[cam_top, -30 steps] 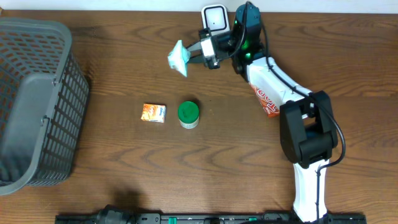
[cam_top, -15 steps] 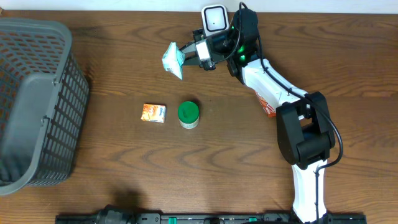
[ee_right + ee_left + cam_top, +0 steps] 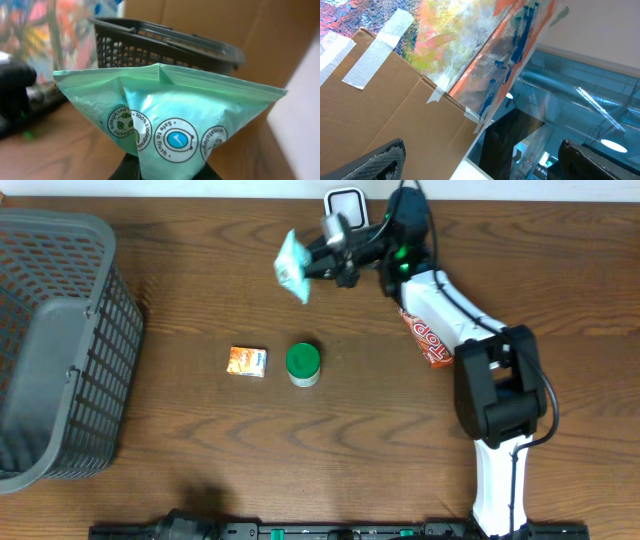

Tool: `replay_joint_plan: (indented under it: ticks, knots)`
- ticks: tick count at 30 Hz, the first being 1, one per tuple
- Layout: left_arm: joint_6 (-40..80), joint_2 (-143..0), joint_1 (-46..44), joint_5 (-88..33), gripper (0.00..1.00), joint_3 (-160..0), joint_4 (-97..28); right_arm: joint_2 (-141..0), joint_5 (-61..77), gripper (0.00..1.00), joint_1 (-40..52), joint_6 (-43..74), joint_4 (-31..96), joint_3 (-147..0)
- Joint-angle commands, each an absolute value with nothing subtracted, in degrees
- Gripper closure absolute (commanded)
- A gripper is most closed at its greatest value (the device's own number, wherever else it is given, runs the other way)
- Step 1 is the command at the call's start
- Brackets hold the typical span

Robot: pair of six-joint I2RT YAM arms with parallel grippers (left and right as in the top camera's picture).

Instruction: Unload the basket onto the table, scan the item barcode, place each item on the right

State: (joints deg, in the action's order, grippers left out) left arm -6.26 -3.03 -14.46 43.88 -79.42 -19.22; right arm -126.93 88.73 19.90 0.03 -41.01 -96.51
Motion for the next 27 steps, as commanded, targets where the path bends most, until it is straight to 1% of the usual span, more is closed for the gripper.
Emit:
replay_joint_plan:
  ticks: [1, 5, 7, 12, 14, 15, 19, 24, 27]
  knots:
    - [-7.3, -2.6, -14.4, 44.2, 0.02, -79.4, -19.0, -126.7, 89.5, 0.99, 14.6, 22.2, -40.9, -96.8]
    - [-7.3, -2.6, -14.4, 44.2, 0.02, -79.4, -19.0, -126.7, 89.4, 0.99, 10.4, 36.9, -40.9, -96.8]
    - [-7.3, -2.6, -14.4, 44.2, 0.02, -79.4, -19.0, -126.7, 89.5, 0.99, 8.4, 41.4, -40.5, -96.7]
    - [-7.3, -2.6, -14.4, 44.2, 0.02, -79.4, -19.0, -126.7, 89.5, 0.99, 4.6, 40.9, -38.8, -95.6]
    - [-7.3, -2.6, -14.4, 44.2, 0.02, -79.4, -19.0, -126.7, 89.2, 0.99, 3.6, 37.8, -38.8, -94.8]
    - [-7.3, -2.6, -14.4, 44.2, 0.02, -79.4, -19.0, -126.7, 89.3, 0.99, 3.3, 36.1, -38.8, -94.3]
    - [-7.3, -2.6, -14.4, 44.2, 0.02, -79.4, -19.0, -126.7, 88.9, 0.99, 3.5, 36.2, -37.5, -92.7]
    - [-7.3, -2.6, -14.4, 44.2, 0.02, -79.4, -19.0, -126.7, 84.8, 0.98, 3.3, 36.2, -30.7, -92.6]
    - [-7.3, -2.6, -14.4, 44.2, 0.02, -79.4, -19.0, -126.7, 80.2, 0.98, 3.1, 36.4, -22.1, -92.6]
